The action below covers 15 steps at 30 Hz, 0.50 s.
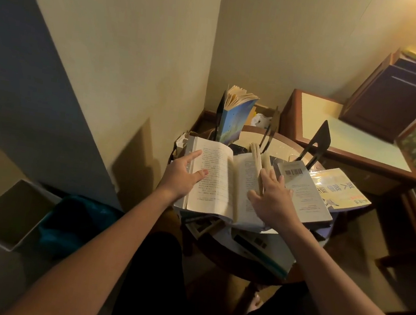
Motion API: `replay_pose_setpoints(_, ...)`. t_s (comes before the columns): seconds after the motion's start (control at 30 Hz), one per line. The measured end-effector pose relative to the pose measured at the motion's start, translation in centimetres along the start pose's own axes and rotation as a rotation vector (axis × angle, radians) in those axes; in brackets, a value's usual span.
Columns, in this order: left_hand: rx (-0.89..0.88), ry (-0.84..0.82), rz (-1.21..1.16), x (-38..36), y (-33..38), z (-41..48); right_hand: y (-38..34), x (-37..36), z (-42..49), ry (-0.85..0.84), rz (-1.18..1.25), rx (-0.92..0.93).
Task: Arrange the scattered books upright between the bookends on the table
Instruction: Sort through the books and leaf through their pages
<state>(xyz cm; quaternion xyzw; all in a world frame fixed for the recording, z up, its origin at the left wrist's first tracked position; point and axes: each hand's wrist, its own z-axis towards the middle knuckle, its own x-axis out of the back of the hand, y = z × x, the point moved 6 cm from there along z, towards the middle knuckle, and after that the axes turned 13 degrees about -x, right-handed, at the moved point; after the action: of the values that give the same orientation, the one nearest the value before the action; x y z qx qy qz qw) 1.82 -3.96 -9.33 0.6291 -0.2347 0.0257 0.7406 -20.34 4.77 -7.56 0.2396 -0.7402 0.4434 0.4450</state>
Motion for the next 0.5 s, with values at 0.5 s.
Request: replay_pose_setpoints(0.5, 0.01, 0.006, -0.024, -0.2, -1.2, 0.3, -0.3, -0.5, -0.2, 0.067, -0.436, 0.07)
